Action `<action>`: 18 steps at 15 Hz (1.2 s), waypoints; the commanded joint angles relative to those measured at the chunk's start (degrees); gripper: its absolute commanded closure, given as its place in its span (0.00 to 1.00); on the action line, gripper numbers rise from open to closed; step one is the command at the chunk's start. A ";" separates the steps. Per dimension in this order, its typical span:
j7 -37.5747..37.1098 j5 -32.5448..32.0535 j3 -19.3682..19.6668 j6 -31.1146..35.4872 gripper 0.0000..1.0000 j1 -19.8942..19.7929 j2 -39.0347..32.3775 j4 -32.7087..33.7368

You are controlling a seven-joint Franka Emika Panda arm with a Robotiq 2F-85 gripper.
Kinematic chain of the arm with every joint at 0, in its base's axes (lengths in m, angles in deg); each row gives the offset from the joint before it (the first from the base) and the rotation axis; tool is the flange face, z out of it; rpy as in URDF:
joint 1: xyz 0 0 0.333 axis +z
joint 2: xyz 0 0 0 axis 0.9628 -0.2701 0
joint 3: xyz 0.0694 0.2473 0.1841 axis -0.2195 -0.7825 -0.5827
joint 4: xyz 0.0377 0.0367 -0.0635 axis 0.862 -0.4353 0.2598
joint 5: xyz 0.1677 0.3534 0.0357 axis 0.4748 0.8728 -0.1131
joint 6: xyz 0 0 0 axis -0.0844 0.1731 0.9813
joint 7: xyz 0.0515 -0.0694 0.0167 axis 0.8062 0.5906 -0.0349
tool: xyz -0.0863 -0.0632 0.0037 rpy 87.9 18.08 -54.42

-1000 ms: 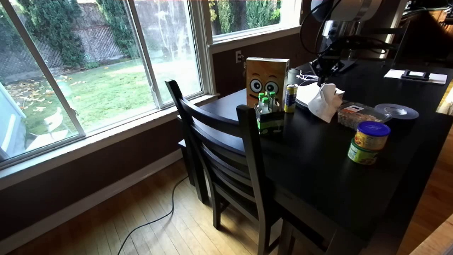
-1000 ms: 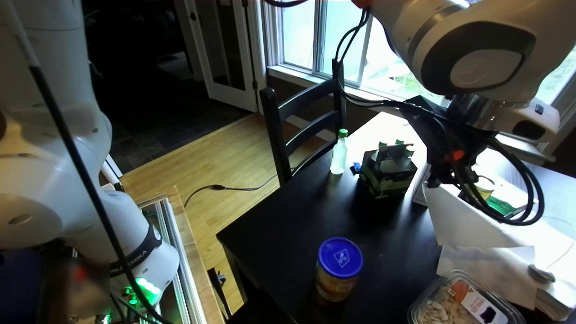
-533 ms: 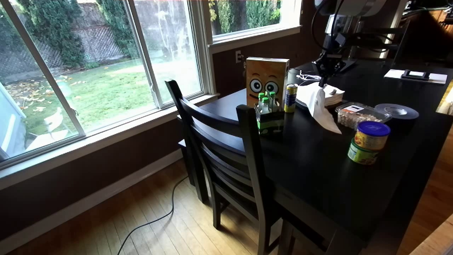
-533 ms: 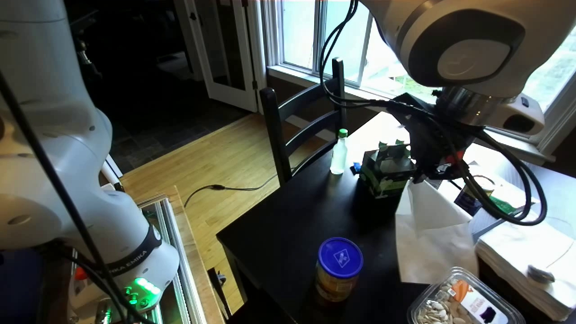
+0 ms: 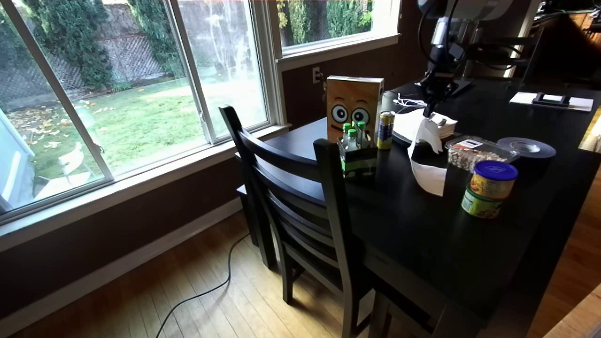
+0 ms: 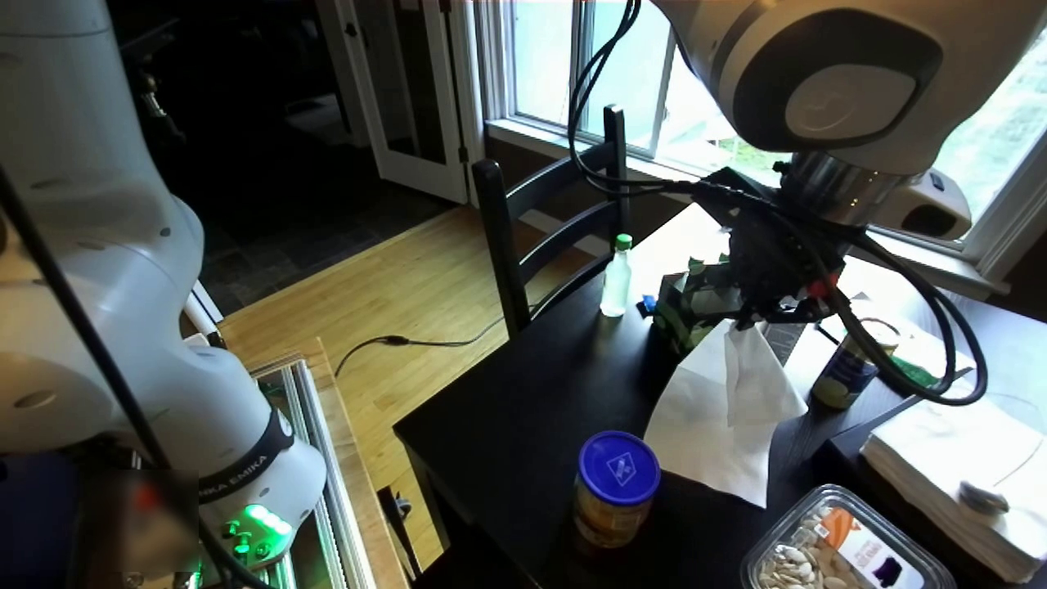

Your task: Put one paper towel on the table

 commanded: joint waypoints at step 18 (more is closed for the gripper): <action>13.39 -10.13 -7.19 -1.65 0.60 6.90 2.46 -6.49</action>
